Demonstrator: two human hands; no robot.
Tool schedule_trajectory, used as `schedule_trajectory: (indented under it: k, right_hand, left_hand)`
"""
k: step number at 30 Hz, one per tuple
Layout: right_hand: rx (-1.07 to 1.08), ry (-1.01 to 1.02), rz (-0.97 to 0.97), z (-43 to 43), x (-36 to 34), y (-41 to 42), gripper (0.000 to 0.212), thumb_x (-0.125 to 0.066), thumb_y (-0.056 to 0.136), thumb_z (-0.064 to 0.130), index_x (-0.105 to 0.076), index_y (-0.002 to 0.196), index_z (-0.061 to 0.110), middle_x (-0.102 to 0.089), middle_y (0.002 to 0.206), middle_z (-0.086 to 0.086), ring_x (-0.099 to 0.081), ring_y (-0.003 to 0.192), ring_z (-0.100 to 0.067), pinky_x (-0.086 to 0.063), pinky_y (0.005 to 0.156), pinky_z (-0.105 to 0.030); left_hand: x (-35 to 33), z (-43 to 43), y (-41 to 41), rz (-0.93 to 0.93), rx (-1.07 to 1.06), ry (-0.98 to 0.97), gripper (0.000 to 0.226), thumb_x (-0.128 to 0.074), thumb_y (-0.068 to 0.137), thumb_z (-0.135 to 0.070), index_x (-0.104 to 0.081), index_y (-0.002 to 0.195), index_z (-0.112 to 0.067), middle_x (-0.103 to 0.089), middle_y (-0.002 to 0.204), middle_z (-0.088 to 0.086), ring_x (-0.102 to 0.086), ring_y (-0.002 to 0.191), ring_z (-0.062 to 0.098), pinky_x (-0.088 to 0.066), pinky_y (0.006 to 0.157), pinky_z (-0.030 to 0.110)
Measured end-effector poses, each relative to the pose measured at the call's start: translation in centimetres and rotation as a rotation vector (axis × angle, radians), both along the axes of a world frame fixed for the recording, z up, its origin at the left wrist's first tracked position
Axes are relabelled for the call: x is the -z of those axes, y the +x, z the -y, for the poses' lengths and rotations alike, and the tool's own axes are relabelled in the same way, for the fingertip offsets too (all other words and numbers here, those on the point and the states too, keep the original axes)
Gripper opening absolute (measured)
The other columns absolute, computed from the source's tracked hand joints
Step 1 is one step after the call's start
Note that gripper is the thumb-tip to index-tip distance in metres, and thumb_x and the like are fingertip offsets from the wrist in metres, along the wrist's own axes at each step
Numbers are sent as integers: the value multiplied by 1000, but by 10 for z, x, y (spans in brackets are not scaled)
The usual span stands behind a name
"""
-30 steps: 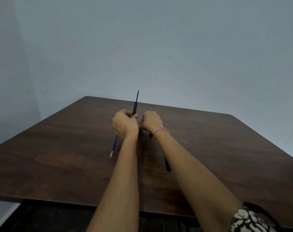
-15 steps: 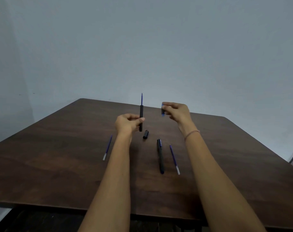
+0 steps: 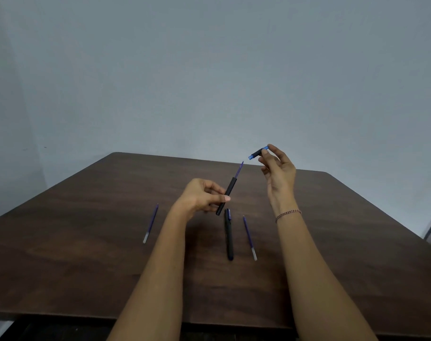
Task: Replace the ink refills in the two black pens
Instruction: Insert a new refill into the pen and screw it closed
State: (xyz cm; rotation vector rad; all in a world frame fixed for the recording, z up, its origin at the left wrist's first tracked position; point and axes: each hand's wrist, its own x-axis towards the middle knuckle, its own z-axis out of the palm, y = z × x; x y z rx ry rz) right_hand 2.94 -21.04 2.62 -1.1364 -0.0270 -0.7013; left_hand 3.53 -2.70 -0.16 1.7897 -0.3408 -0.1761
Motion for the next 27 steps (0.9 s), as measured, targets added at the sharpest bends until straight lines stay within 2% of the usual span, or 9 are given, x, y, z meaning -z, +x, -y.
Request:
schedule_trajectory:
  k: [2, 7, 13, 18, 27]
  right_hand:
    - [6, -7, 2, -1, 0, -2, 16, -72, 82, 10, -68, 92, 22, -69, 63, 9, -64, 67, -3, -46, 62, -18]
    - [13, -73, -11, -2, -1, -2, 15, -71, 83, 11, -69, 92, 23, -67, 60, 11, -64, 70, -5, -45, 64, -20]
    - [24, -202, -34, -2, -3, 0, 15, -71, 82, 12, -69, 94, 21, -70, 69, 8, -63, 70, -6, -45, 61, -18]
    - [42, -211, -29, -3, -5, 0, 16, -72, 82, 12, -70, 91, 24, -71, 68, 9, -63, 67, -4, -45, 62, -19]
    - [30, -213, -39, -2, -3, 1, 16, -71, 82, 10, -70, 94, 21, -71, 72, 5, -62, 67, -4, -46, 59, -17]
  left_hand:
    - [1, 1, 1, 5, 3, 15, 16, -79, 71, -12, -65, 79, -12, -62, 68, 0, -62, 61, 12, -56, 64, 28]
    - [2, 1, 2, 6, 9, 27, 16, -79, 70, -11, -66, 79, -11, -63, 68, 0, -64, 61, 9, -57, 62, 25]
    - [1, 2, 4, 12, -2, 40, 16, -80, 69, -12, -66, 77, -13, -64, 64, -2, -63, 61, 12, -56, 71, 35]
    - [2, 2, 5, 18, -9, 33, 17, -81, 68, -13, -66, 76, -13, -65, 62, -2, -64, 59, 12, -55, 76, 41]
    - [1, 3, 3, 26, -19, 36, 18, -81, 68, -12, -66, 78, -11, -65, 64, -1, -64, 56, 10, -55, 63, 31]
